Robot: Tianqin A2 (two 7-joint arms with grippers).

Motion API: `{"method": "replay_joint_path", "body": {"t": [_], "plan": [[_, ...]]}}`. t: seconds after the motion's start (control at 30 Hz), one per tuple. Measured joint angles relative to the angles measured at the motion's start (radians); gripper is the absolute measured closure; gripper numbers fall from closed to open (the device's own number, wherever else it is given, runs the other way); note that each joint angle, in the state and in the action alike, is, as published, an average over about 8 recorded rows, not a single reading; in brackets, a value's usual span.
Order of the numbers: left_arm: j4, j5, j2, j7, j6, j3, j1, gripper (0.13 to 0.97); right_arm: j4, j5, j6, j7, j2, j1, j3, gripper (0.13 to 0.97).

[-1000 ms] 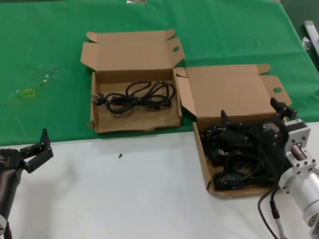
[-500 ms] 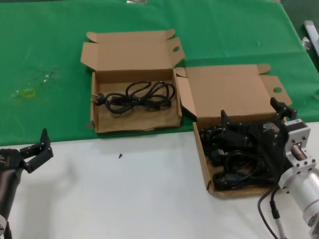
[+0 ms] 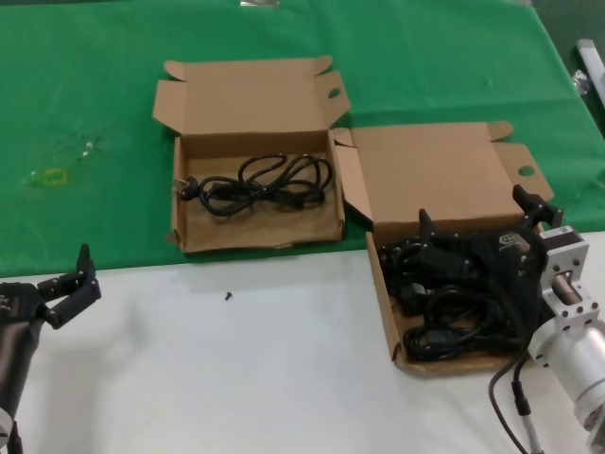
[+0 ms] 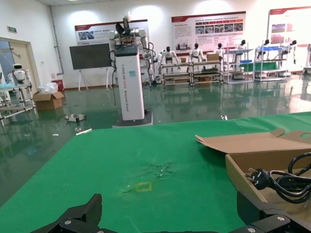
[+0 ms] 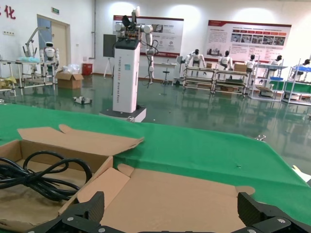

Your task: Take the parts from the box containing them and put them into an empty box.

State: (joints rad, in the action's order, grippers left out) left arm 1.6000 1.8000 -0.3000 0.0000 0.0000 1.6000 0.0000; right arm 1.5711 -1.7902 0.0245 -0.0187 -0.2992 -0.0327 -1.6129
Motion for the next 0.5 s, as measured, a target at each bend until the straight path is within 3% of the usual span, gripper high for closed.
{"method": "replay_joint_path", "body": {"t": [0.5], "plan": [[0.000, 0.000, 0.000, 0.000, 0.000, 0.000, 0.000, 0.132, 0.000, 0.000, 0.000, 0.000, 0.000, 0.000, 0.000, 0.129]]}}
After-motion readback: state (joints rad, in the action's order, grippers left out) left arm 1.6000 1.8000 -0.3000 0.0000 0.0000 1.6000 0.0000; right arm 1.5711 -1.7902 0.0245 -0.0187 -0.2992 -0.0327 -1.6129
